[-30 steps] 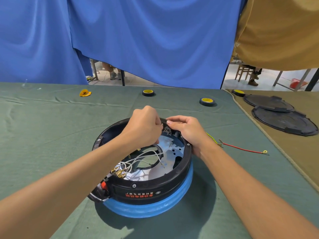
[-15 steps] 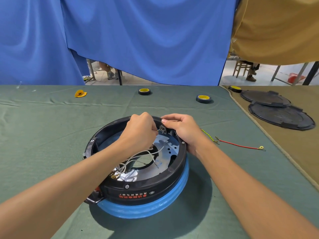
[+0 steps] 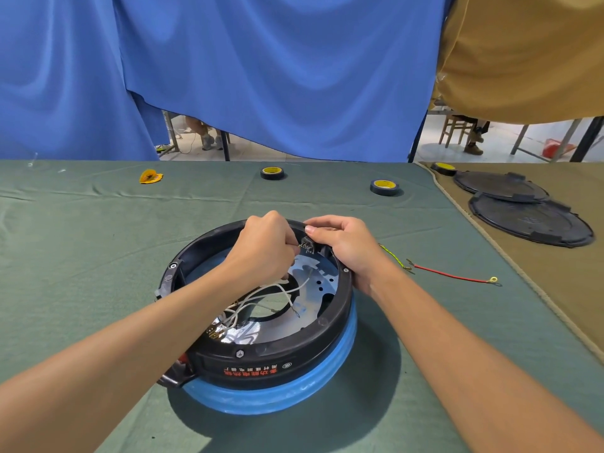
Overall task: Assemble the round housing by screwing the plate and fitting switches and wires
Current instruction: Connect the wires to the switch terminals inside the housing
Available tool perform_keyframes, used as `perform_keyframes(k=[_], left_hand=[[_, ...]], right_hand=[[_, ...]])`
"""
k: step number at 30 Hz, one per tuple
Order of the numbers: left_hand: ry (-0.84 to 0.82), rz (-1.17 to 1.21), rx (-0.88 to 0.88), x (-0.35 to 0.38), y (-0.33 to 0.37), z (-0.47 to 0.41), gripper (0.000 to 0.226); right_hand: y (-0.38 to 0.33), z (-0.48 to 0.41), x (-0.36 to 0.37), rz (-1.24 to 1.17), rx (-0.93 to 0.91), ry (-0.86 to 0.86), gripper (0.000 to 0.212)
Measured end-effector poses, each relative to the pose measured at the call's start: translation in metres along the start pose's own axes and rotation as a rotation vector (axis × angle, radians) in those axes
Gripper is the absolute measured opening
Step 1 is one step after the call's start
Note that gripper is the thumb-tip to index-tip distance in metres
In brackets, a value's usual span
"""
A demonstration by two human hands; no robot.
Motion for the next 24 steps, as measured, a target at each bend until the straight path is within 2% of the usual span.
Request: perform_keyframes(k=[24], left_hand=[[0.006,-0.128,0.038,0.005,0.011,-0.006,0.014]], right_hand=[[0.002,-0.005,0.004,0.052,-0.035,0.02,0.016]])
Point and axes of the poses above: each hand's wrist, its own z-axis away from the middle knuckle, its own x-axis out of the palm, y = z × x, the point moved 3 cm from there along -z, towards the middle knuckle, and after that the axes turned 9 degrees about y, right-handed, at the moved point
